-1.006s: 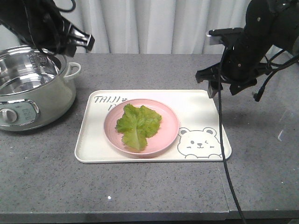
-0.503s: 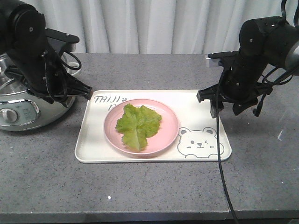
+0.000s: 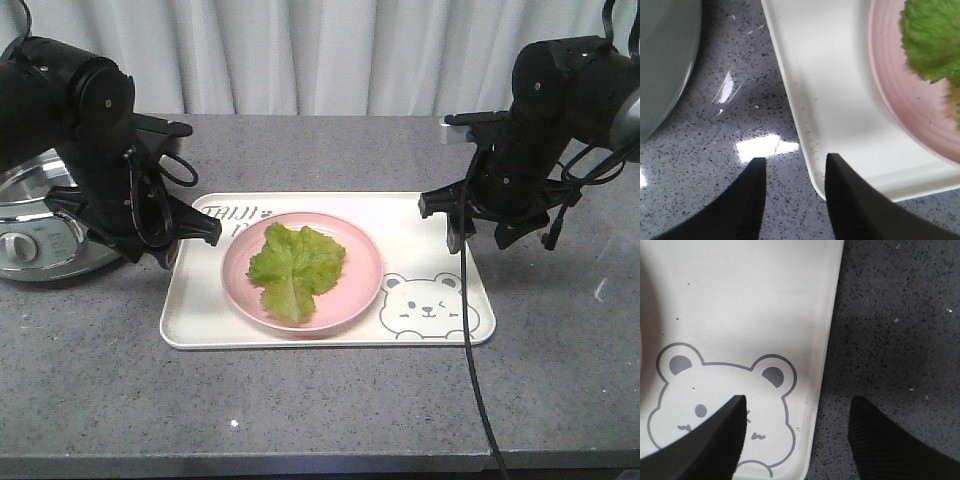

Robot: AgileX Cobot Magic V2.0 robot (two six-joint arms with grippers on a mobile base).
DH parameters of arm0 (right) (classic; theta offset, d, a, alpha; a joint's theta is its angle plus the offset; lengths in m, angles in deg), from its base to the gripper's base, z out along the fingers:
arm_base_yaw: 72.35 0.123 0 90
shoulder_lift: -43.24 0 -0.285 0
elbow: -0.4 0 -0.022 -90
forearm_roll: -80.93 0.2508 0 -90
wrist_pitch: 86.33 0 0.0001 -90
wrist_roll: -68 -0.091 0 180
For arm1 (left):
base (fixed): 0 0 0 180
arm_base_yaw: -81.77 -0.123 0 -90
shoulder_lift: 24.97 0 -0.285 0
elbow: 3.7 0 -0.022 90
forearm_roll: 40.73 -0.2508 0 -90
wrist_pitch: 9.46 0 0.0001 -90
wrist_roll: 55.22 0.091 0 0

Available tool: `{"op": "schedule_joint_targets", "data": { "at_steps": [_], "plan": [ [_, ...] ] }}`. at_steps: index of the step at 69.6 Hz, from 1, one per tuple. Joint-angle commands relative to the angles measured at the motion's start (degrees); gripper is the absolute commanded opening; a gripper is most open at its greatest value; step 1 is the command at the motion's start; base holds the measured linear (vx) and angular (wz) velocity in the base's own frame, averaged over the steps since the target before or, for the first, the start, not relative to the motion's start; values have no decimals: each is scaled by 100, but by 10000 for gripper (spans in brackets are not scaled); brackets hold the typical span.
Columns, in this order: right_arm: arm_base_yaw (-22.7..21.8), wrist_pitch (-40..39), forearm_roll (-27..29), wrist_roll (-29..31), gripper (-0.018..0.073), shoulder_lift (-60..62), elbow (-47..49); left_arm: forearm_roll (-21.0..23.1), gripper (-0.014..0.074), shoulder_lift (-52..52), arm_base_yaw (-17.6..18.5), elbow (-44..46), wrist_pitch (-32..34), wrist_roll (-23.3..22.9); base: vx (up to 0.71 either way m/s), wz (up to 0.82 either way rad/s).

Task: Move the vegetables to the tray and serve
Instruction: 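Close both grippers on the opposite side edges of the cream tray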

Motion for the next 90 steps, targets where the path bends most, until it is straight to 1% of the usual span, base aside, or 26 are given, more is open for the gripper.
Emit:
{"op": "schedule_joint_targets", "data": {
  "at_steps": [1,18,25,30,38,47,58,67,90],
  "plan": [
    [-17,245,2,-24,427,344,124,5,272,235,-3,140,34,-68,0,0],
    [-17,245,-11,-172,427,351,102,5,272,235,-3,140,99,-57,0,0],
    [-17,245,-49,-213,427,405,-212,5,272,235,-3,140,121,-57,0,0],
    [-17,239,-186,-195,427,432,-554,5,272,235,-3,140,136,-57,0,0],
    [-17,114,-361,-211,427,562,-814,5,272,235,-3,140,169,-57,0,0],
    [-17,57,-341,-237,427,630,-778,5,272,235,-3,140,170,-57,0,0],
    [-17,-23,-161,-242,427,611,-783,5,272,235,-3,140,153,-51,0,0],
    [-17,-147,-147,-242,427,593,-783,5,272,235,-3,140,147,-51,0,0],
    [-17,-159,-162,-230,427,562,-783,5,272,235,-3,140,209,-51,0,0]
  ]
}}
